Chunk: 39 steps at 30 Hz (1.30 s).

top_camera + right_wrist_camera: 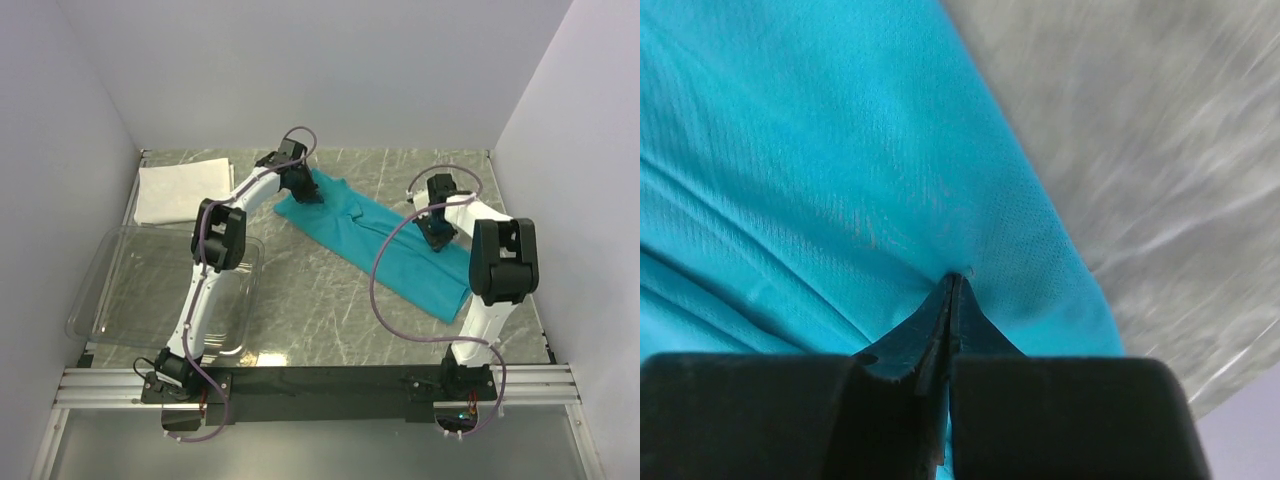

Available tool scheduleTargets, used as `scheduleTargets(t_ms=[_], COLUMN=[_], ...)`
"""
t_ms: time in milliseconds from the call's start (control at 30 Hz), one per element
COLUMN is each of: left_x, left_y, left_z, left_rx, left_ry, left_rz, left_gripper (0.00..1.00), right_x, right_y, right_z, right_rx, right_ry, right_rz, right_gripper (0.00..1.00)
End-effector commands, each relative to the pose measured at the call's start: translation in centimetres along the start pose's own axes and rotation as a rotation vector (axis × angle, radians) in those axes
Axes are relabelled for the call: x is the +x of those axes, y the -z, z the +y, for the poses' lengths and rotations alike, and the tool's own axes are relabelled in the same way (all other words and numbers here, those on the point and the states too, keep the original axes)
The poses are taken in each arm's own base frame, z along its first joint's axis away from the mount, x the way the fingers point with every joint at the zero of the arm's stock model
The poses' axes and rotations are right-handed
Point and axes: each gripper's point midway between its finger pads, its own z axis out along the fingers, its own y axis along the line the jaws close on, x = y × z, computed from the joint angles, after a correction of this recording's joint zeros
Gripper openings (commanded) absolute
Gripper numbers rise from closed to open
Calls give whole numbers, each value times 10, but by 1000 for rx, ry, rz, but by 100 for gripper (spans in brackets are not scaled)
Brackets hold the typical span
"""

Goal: Fold and stack the t-shirts
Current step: Fold the tshirt

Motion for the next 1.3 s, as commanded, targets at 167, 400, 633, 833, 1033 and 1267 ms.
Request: scheduleTargets(t_ms=[167,400,633,833,1033,1267], left_x=[-77,-99,-53,1,26,38], left_y=[72,168,246,267,270,260], left_z=[-72,-73,-22,25,45,50], left_rx=[227,223,159,119,91,104], left_ry=[-88,-242,-217,-155,-98,-65], left_rz=[-240,-422,-477,-435,-406,-353], left_gripper=[26,46,58,58,58,58], right_x=[-37,-151,-248,-272,-259,-244], right_y=[58,98,60,29,3,-11], right_z=[9,74,103,90,78,96], right_rx=[-106,-495,-485,-270,-178,-248], right_ry=[-75,-22,-243,-362,-338,-287], right_rz=[-201,-421,-401,-411,-351,-279], right_gripper=[8,33,75,77,77,72])
